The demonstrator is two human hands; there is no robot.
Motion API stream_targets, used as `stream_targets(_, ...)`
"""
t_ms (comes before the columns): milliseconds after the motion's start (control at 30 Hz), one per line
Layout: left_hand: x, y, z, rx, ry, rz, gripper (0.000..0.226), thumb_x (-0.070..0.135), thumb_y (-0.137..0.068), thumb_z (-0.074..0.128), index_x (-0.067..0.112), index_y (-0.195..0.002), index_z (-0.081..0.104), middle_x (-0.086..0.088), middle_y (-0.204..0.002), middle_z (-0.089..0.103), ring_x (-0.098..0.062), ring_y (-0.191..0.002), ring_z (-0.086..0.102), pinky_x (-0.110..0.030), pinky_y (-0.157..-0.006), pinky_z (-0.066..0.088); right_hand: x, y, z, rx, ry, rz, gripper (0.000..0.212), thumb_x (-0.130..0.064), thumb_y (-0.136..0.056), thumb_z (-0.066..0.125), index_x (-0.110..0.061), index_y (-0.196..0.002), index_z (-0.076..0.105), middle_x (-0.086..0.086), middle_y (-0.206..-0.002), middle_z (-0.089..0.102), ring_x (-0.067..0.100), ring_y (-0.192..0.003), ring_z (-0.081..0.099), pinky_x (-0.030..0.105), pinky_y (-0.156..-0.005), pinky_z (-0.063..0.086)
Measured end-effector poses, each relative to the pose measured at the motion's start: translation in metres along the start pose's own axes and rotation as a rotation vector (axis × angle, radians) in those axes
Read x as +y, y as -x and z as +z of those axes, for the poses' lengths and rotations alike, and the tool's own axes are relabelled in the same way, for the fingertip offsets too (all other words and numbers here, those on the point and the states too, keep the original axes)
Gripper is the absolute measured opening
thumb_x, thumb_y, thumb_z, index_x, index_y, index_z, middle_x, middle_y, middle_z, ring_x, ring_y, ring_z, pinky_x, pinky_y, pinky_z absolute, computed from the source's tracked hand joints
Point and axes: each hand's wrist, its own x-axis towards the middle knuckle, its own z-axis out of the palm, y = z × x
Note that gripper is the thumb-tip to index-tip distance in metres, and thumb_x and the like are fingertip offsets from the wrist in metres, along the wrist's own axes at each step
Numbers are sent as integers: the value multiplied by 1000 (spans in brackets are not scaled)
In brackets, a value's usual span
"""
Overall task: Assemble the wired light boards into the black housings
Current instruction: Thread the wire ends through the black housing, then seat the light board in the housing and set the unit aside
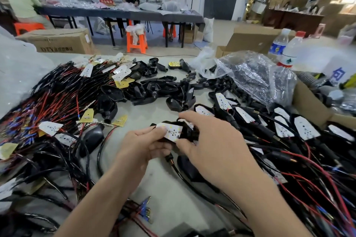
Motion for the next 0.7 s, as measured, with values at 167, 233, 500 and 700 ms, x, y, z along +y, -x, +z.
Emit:
stream_targets(167, 1, -7, 33, 171, -28, -27, 34, 28, -89, 74, 11, -59, 77, -10, -59, 65, -12, -43, 51, -20, -41, 42, 49, 17, -26, -113, -24, 133, 37, -26, -95, 56, -53, -119, 51, -12, -93, 73, 5, -73, 62, 28, -70, 50)
stream_targets(233, 8, -11, 52, 71, 51, -38, 30, 38, -77, 78, 8, -76, 78, -12, -70, 71, -13, -51, 62, -20, -48, 50, 71, 16, -33, -49, -107, 203, 34, -18, -97, 56, -47, -113, 66, -14, -88, 72, -6, -67, 59, 12, -63, 45)
stream_targets(500, 24, -20, 114, -326, -273, 62, 65, 31, -78, 75, 45, -138, 57, 28, -135, 61, 9, -122, 58, -24, -96, 52, 130, 11, -38, 179, -48, 399, 41, -4, -96, 50, -30, -121, 70, -2, -92, 73, 16, -81, 60, 32, -72, 46)
stream_targets(700, 4, -11, 117, 1, -391, 283, 47, 15, -85, 70, 47, -119, 69, 26, -114, 72, 3, -101, 69, -24, -79, 60, 122, 24, -26, 280, -96, 281, 42, -4, -90, 53, -26, -122, 70, -3, -114, 66, 11, -112, 49, 14, -90, 29)
